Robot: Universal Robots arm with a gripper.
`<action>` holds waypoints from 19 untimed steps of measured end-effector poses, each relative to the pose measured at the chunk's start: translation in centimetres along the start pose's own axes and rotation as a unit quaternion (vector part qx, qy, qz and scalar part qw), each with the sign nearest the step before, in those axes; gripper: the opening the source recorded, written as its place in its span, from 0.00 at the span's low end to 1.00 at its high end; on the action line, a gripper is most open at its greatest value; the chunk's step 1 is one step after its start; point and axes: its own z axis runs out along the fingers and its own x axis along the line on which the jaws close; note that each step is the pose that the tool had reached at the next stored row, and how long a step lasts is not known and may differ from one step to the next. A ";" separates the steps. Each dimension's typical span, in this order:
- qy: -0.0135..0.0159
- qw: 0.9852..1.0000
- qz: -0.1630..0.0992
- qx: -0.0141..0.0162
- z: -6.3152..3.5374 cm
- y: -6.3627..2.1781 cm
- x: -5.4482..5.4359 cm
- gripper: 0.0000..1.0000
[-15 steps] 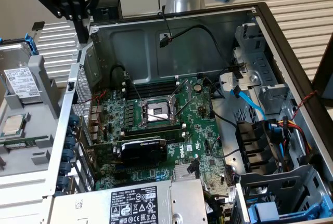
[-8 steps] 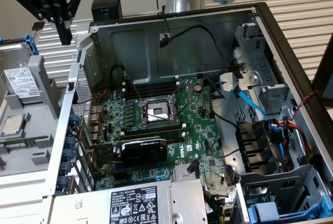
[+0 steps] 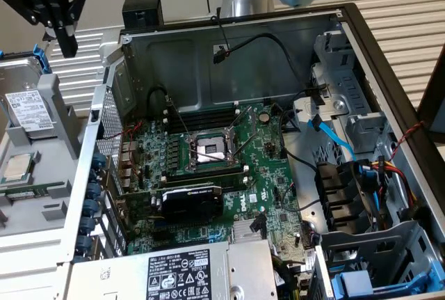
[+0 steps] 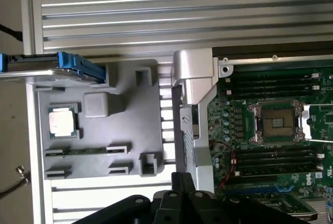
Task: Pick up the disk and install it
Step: 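Reach for the disk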
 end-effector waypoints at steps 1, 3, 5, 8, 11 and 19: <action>0.000 1.000 0.000 0.000 0.00 0.31 0.2 0.11; 0.000 1.000 0.000 0.000 0.00 0.78 0.5 0.11; 0.000 1.000 0.000 0.000 -0.01 0.85 1.3 0.11; 0.000 1.000 0.000 0.000 -0.02 0.78 2.7 0.11; 0.000 1.000 0.000 0.000 -0.04 0.70 4.0 0.11; 0.000 1.000 0.000 0.000 -0.06 1.99 6.4 0.11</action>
